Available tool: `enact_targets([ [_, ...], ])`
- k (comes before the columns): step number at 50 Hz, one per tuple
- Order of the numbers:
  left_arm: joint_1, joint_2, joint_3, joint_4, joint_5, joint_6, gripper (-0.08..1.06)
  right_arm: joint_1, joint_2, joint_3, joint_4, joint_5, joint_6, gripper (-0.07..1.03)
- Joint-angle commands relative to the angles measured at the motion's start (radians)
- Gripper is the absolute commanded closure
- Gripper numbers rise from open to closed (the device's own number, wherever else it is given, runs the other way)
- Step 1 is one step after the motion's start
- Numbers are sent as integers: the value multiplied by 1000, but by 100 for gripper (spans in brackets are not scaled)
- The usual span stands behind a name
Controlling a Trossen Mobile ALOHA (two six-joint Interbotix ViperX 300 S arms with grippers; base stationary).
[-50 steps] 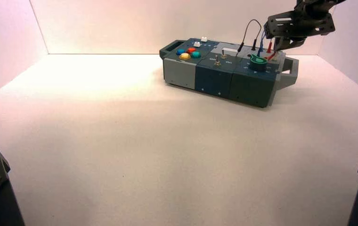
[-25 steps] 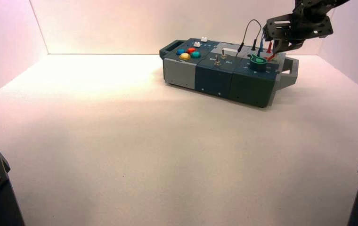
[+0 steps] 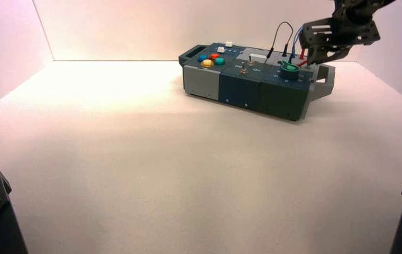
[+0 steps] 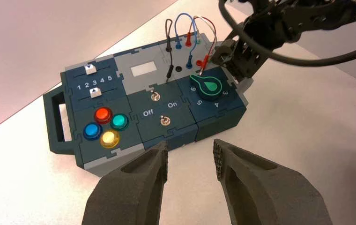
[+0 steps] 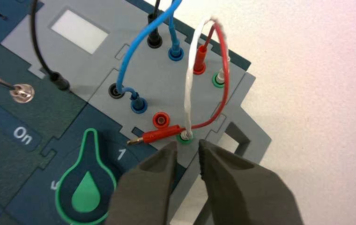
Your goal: Insert the white wire.
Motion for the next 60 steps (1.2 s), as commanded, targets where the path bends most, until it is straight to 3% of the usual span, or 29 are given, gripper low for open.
enact_targets([
  [1, -3, -12, -31, 2, -9, 5, 45, 3, -51, -35, 5, 31, 2, 62],
  [24, 18, -15, -34, 2, 9, 6, 45, 26, -129, -98, 14, 258, 2, 58],
  [42, 117, -25, -77, 3, 152, 6, 45, 29, -216, -155, 32, 430, 2, 58],
  [50, 173, -43, -75, 23, 153, 43, 45, 32, -242, -183, 46, 522, 2, 58],
  [60, 198, -43, -46, 29, 114, 55, 45, 32, -267, -179, 46, 571, 0, 58],
])
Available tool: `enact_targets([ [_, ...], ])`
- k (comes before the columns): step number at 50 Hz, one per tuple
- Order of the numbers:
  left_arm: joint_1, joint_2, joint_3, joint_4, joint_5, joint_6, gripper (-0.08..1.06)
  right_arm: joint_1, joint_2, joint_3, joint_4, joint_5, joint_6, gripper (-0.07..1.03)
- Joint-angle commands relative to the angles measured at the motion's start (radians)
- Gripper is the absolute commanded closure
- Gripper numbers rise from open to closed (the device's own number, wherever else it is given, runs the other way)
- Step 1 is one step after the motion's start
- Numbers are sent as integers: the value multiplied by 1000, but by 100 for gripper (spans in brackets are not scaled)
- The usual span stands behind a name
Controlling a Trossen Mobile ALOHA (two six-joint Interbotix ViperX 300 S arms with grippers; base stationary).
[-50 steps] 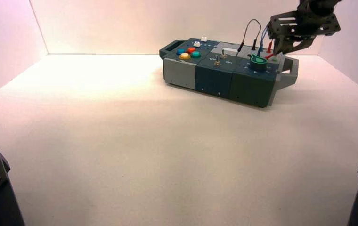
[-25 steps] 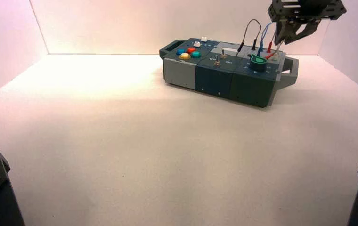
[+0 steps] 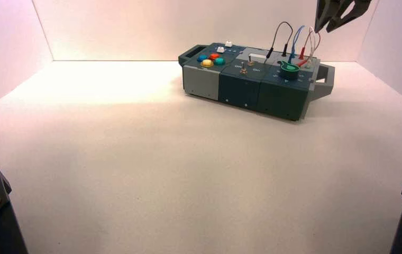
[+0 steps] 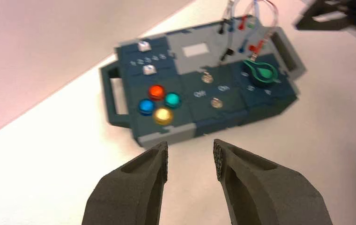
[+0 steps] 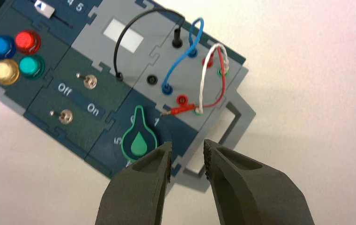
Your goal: Insert the white wire.
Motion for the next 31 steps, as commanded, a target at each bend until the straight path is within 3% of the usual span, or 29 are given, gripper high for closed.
enact_targets([
  [1, 2, -23, 2, 5, -35, 14, 45, 8, -43, -21, 5, 21, -3, 58],
  [11, 2, -11, 31, 5, -83, 18, 45, 6, -71, -14, 0, 89, -15, 58],
  [31, 2, 38, 34, 5, -89, 18, 45, 25, -100, -2, 5, 87, -20, 58],
])
